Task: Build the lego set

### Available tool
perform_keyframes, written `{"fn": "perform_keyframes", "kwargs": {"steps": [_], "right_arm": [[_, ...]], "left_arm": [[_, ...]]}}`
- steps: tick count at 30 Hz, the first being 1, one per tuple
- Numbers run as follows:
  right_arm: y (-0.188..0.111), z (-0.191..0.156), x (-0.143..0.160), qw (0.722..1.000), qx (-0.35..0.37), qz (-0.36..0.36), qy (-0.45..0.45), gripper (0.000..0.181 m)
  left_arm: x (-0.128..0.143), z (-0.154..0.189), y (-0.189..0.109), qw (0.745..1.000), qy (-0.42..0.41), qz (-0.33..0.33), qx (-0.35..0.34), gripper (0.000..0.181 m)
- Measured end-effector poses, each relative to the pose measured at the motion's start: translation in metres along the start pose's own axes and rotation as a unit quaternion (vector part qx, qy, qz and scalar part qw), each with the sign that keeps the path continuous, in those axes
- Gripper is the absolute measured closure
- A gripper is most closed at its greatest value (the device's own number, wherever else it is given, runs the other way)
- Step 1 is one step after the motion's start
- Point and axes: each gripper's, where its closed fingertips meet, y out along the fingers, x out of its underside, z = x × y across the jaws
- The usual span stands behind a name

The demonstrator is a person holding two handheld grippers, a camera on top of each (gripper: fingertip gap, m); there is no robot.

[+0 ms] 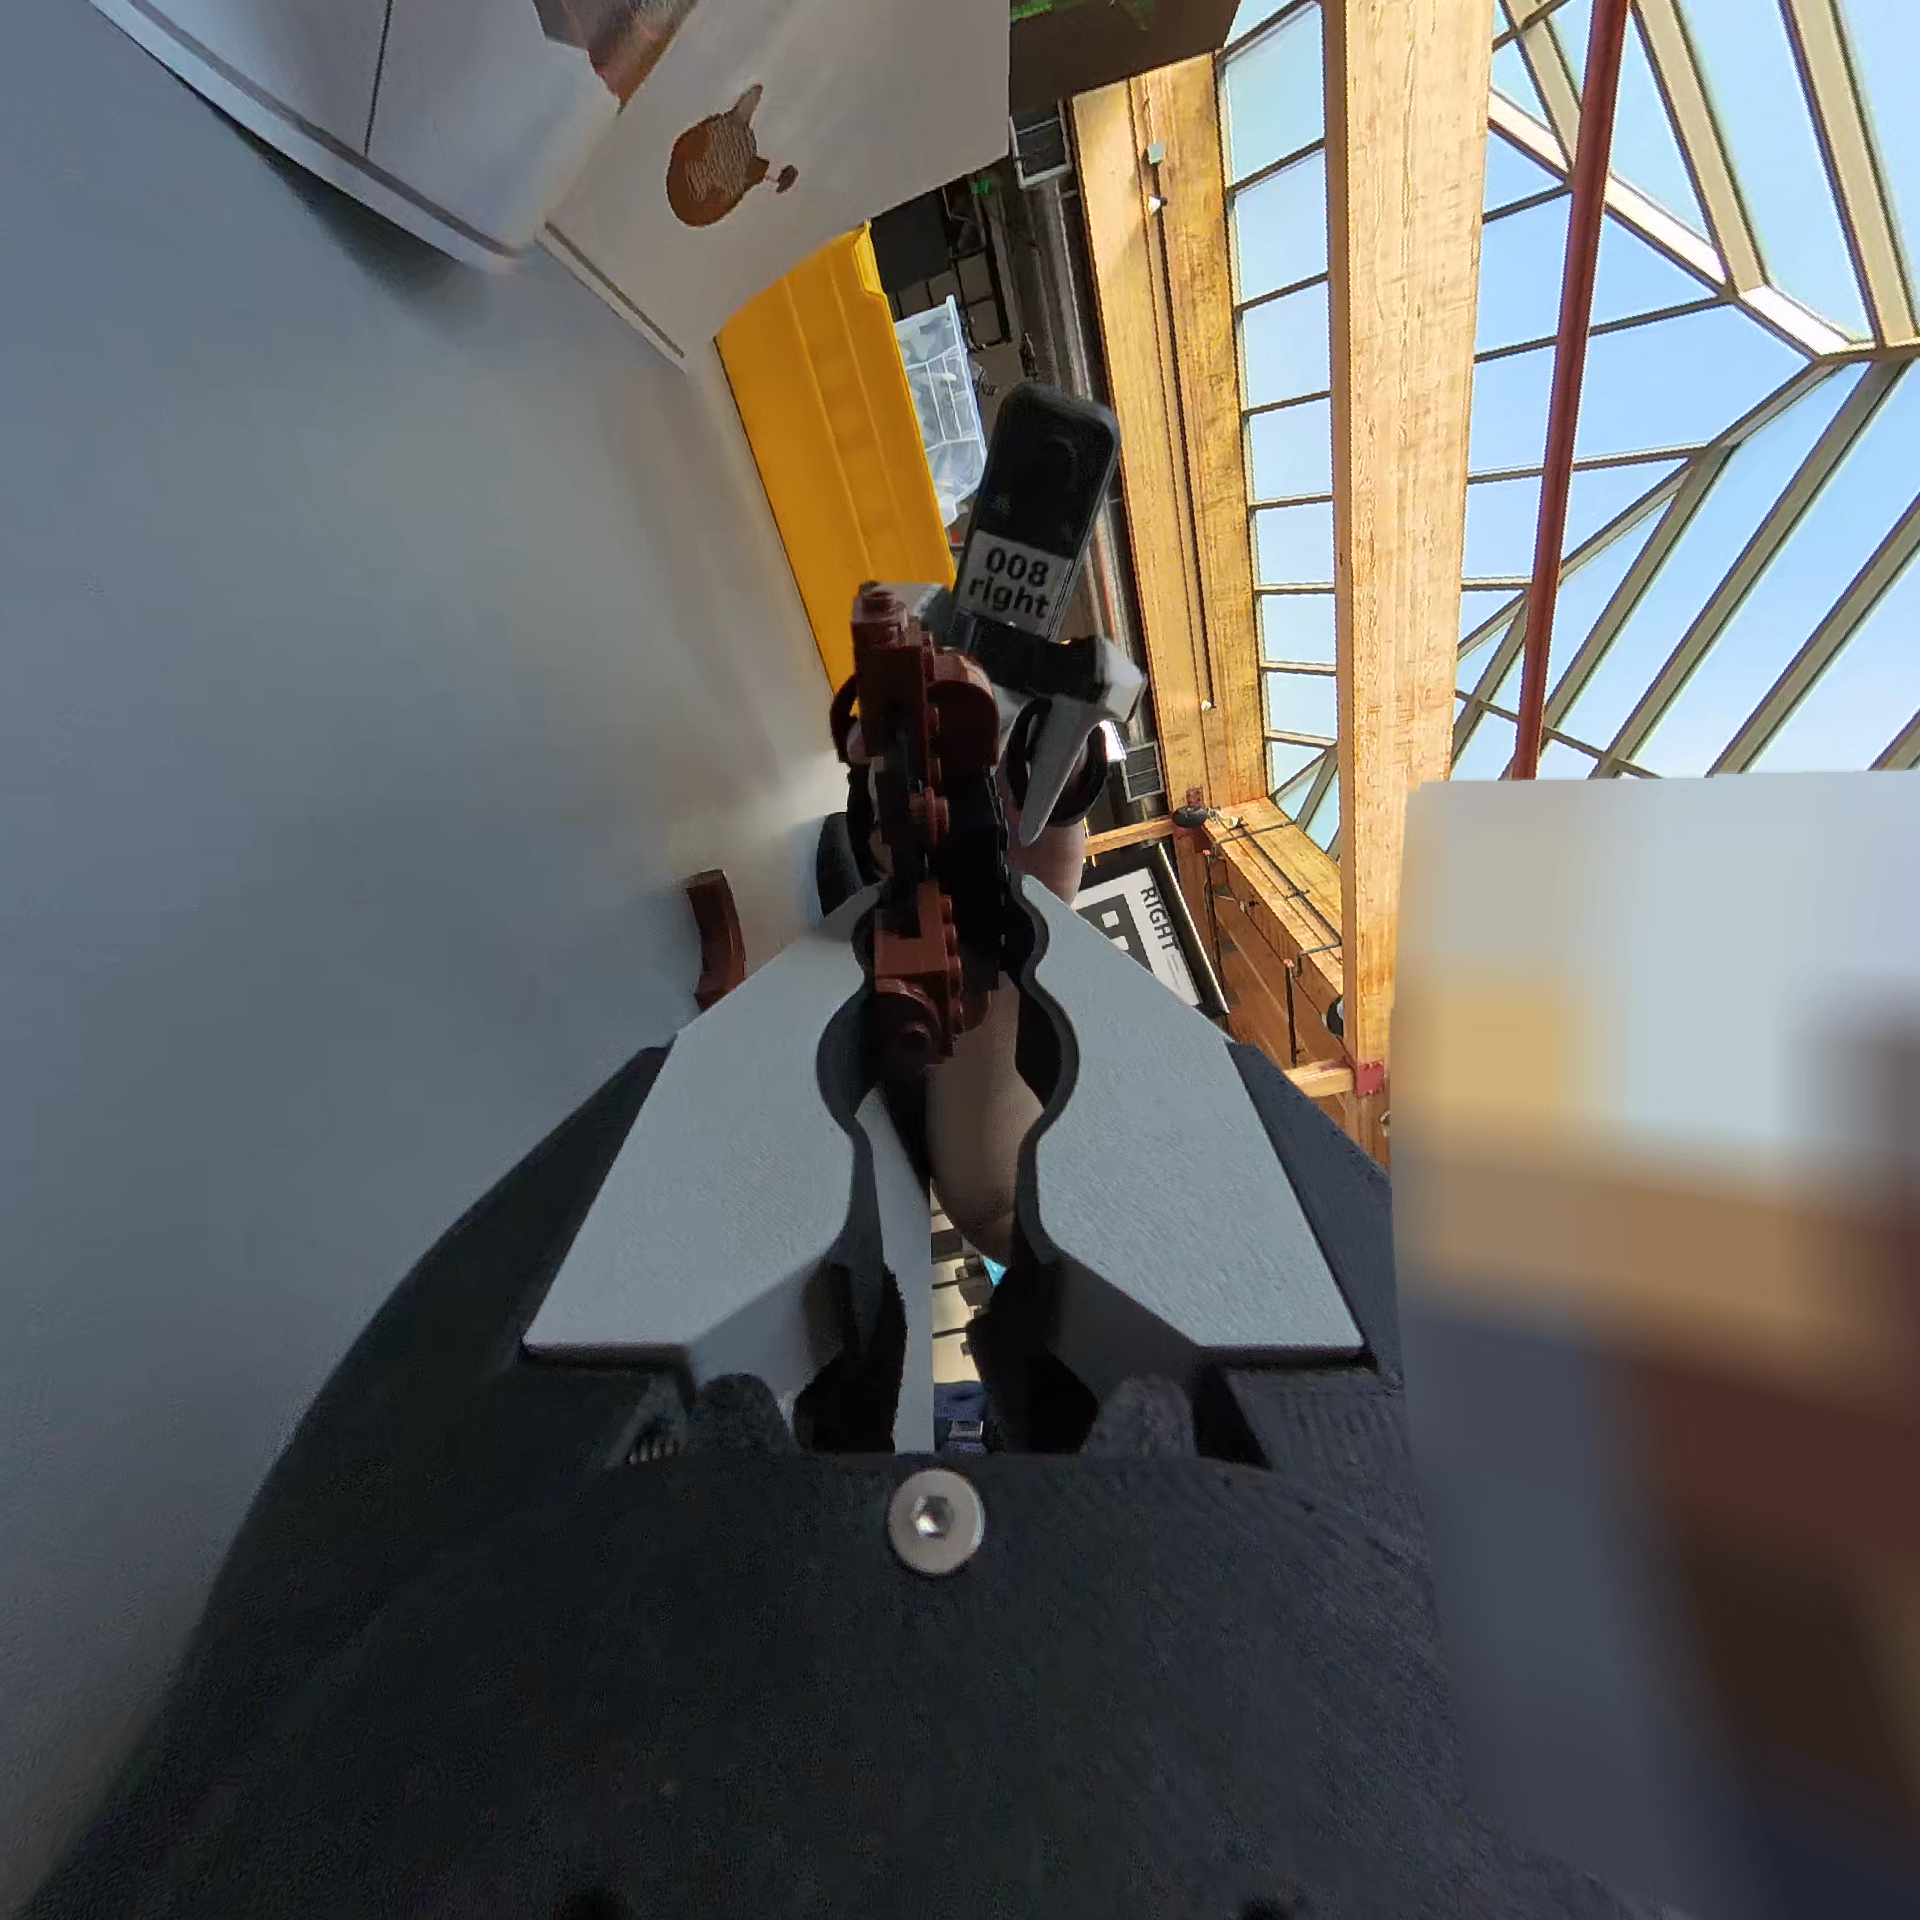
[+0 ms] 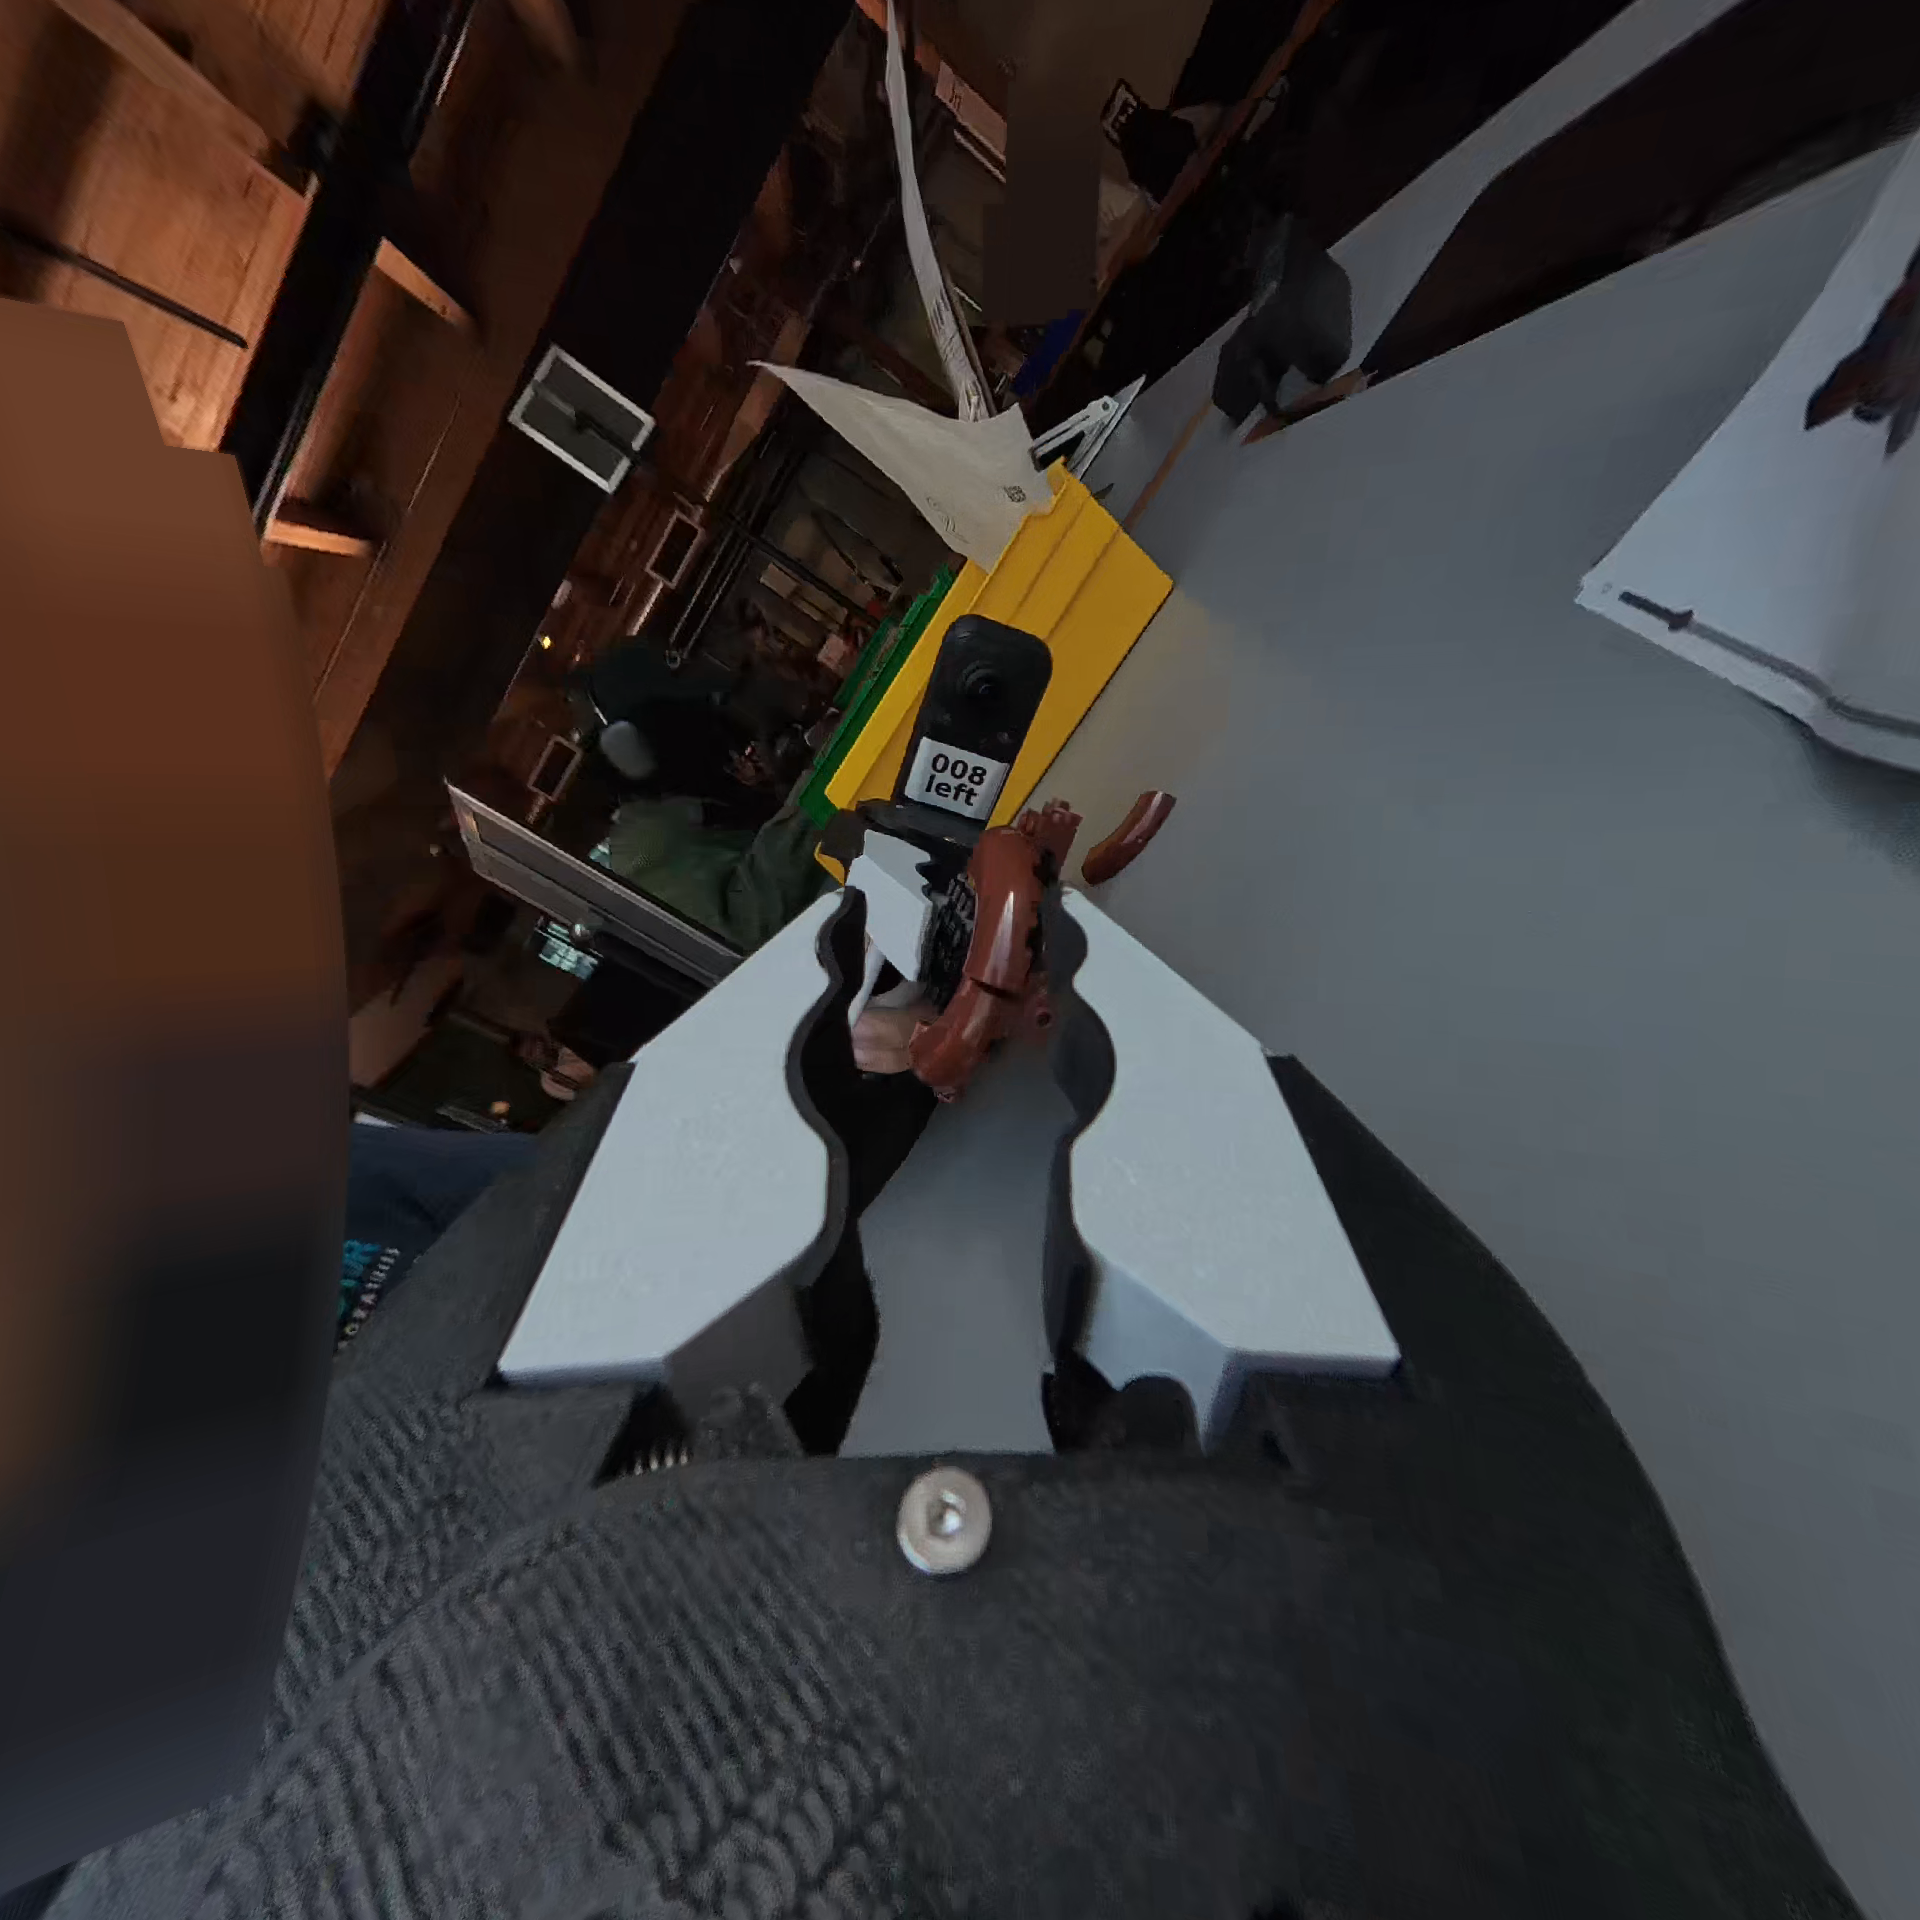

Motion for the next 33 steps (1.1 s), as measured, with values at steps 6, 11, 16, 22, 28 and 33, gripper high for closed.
{"fn": "perform_keyframes", "kwargs": {"steps": [6, 11, 16, 22, 28, 33], "right_arm": [[0.003, -0.009, 0.008, 0.924, 0.175, -0.251, -0.230, 0.149], [0.011, 0.004, 0.021, 0.807, 0.268, -0.399, -0.345, 0.161], [0.023, 0.005, 0.025, 0.821, 0.248, -0.414, -0.305, 0.162], [0.017, 0.015, 0.031, 0.823, 0.263, -0.420, -0.278, 0.165], [0.021, 0.018, 0.030, 0.831, 0.279, -0.406, -0.257, 0.167], [0.025, 0.013, 0.026, 0.839, 0.302, -0.381, -0.244, 0.167]], "left_arm": [[0.011, -0.004, 0.005, 0.999, 0.012, -0.036, -0.016, 0.164], [0.013, -0.003, 0.009, 0.999, 0.009, -0.035, -0.003, 0.164], [0.012, -0.002, 0.009, 0.999, 0.026, -0.035, -0.008, 0.164], [0.011, -0.001, 0.010, 0.999, 0.033, -0.033, -0.007, 0.164], [0.011, -0.001, 0.009, 0.999, 0.035, -0.030, -0.010, 0.164], [0.007, -0.002, 0.008, 0.999, 0.041, -0.017, -0.016, 0.164]]}}
